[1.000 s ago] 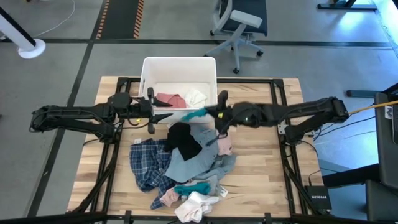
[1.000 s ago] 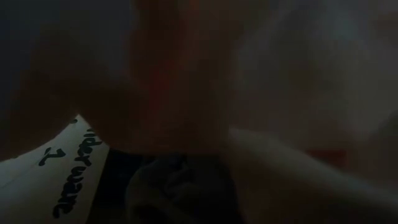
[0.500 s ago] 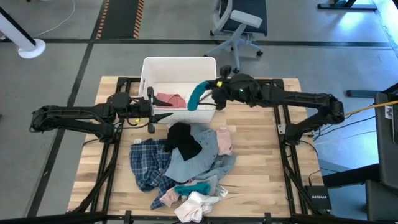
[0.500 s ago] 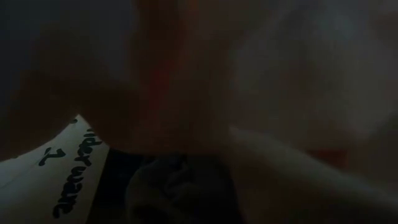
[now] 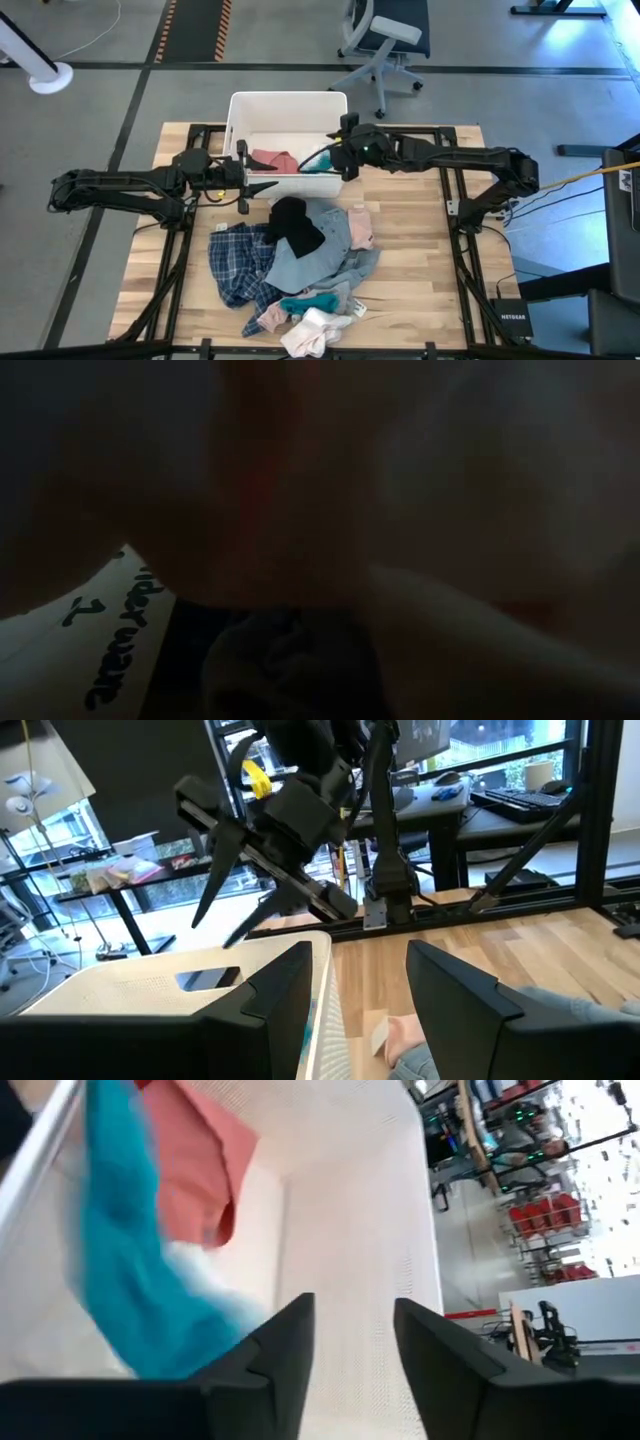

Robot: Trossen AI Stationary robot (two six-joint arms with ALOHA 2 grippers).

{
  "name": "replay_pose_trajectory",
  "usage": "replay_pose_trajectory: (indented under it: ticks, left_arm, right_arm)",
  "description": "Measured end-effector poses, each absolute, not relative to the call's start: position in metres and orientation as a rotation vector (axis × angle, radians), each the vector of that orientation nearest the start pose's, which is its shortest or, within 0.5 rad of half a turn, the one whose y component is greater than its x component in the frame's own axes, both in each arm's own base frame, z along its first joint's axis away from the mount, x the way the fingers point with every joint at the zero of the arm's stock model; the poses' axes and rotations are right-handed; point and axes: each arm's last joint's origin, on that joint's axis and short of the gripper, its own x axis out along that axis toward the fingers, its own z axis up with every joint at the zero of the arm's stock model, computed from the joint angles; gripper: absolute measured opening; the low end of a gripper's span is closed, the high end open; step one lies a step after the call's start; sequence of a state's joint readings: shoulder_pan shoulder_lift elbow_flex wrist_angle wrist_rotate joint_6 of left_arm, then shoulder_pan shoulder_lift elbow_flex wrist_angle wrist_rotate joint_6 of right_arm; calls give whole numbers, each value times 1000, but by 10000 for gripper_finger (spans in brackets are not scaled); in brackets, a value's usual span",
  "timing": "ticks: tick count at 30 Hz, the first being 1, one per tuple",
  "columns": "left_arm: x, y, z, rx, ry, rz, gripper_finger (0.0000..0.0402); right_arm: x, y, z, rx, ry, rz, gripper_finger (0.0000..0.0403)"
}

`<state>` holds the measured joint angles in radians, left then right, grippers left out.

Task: Sort clothes
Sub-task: Put the blue sock into the white bin

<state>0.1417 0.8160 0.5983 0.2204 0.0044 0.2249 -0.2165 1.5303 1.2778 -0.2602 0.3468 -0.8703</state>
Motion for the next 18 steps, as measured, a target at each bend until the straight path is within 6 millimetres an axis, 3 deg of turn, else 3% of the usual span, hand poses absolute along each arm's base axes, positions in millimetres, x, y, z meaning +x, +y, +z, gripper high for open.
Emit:
replay_pose_trajectory:
  ticks: [4, 8, 14, 18]
  left_arm:
    - [186, 26, 302, 216, 12, 137, 159]
    - [186, 26, 301, 210, 14, 137, 159]
    - [186, 26, 301, 202, 14, 137, 159]
    - [186, 26, 301, 191, 14, 137, 159]
  right_arm:
    - [328, -82, 318, -862, 764, -268, 198]
    - [323, -66, 321, -874, 773, -210, 212]
    - [323, -13, 319, -858, 677, 130, 213]
    - [322, 28, 314, -835, 622, 268, 214]
